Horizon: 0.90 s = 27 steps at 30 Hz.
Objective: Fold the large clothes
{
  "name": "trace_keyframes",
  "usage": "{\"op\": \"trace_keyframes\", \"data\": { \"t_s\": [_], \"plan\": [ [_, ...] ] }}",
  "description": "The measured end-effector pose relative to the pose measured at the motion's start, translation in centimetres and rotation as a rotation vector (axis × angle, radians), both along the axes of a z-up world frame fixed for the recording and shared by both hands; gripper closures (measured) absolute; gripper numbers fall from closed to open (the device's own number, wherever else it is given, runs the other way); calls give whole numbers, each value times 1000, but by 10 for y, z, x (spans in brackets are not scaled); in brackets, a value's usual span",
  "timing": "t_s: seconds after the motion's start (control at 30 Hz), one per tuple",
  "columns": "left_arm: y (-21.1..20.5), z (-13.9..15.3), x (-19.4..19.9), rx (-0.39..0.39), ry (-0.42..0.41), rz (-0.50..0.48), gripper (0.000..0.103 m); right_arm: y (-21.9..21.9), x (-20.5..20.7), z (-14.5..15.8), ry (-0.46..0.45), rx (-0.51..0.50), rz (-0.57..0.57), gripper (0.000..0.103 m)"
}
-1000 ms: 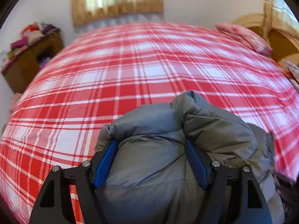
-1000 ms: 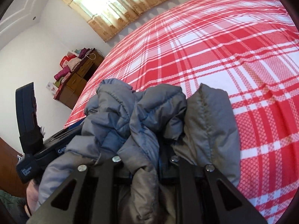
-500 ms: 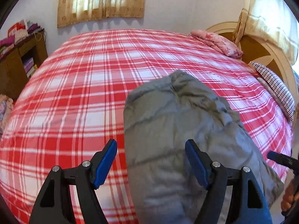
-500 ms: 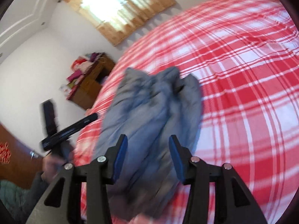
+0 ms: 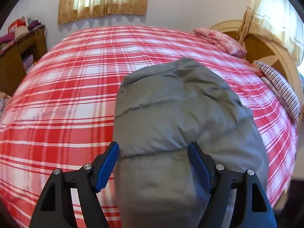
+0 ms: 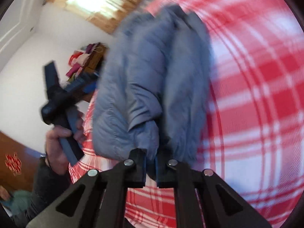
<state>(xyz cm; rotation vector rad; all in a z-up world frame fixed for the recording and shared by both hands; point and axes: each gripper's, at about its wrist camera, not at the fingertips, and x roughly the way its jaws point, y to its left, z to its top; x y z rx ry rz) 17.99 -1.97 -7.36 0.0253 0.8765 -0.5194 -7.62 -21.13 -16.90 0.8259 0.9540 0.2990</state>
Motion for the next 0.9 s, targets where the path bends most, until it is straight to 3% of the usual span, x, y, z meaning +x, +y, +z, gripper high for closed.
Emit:
{"op": "trace_keyframes", "data": {
  "t_s": [0.07, 0.13, 0.23, 0.3, 0.33, 0.4, 0.5, 0.6, 0.67, 0.73, 0.9],
  "plan": [
    [-9, -5, -1, -16, 8, -5, 27, 1, -3, -9, 27, 12, -1, 96],
    [-17, -10, -5, 19, -19, 13, 27, 0, -5, 3, 12, -19, 15, 93],
    [-18, -15, -6, 18, -37, 41, 27, -11, -12, 51, -66, -213, 9, 80],
    [-15, -16, -4, 7, -37, 52, 27, -26, -12, 83, -117, -309, -50, 51],
    [-15, -16, -4, 7, -38, 56, 27, -33, -9, 96, -137, -339, -82, 50],
    [-16, -16, -5, 15, -44, 65, 27, -43, 11, 124, -169, -391, -134, 50],
    [-24, -14, -8, 67, -76, 74, 27, -43, 66, 137, -96, -443, -171, 42],
    [-31, -13, -9, 116, -97, 83, 27, -34, 113, 128, -34, -433, -238, 43],
    [-33, -14, -9, 136, -101, 86, 27, -28, 138, 110, 31, -498, -306, 44],
    [-33, -14, -7, 147, -100, 90, 27, -31, 149, 88, 84, -547, -365, 46],
    [-30, -17, 0, 129, -67, 93, 27, -43, 148, 51, 88, -519, -389, 41]
  ]
}}
